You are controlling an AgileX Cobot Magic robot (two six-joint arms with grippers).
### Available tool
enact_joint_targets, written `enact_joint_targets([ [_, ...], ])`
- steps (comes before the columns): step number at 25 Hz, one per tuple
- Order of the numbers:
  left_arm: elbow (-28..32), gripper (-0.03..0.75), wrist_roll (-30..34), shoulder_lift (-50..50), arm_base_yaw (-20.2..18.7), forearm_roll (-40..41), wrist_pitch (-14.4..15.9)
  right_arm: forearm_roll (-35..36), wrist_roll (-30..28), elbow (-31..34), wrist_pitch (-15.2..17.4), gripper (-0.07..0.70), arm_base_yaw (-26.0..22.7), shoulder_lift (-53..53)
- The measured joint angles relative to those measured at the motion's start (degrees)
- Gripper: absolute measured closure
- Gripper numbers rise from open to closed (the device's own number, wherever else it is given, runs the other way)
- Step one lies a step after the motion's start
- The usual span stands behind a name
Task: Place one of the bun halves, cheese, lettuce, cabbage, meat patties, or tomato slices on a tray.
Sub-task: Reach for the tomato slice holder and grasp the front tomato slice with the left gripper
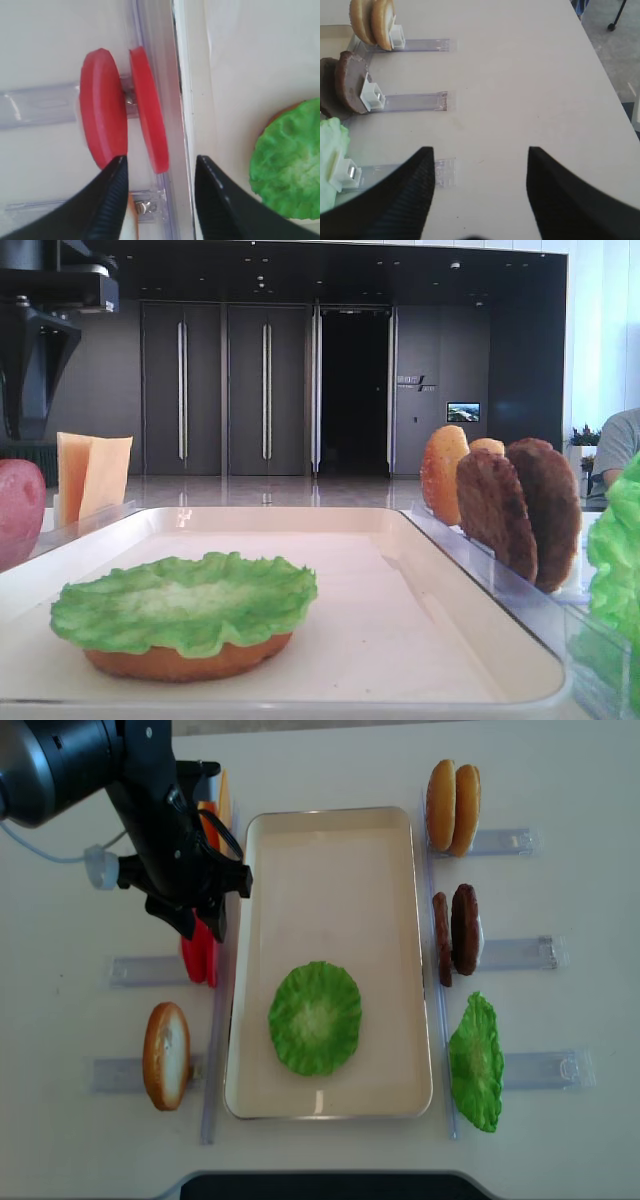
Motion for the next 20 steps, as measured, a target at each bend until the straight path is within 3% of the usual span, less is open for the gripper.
enact_joint_targets([
  [20,0.0,0.377,-0.4,3.0,0.0,1.5,-2.8,0.0,0.0,0.0,0.0,0.213,0.0,0.0],
])
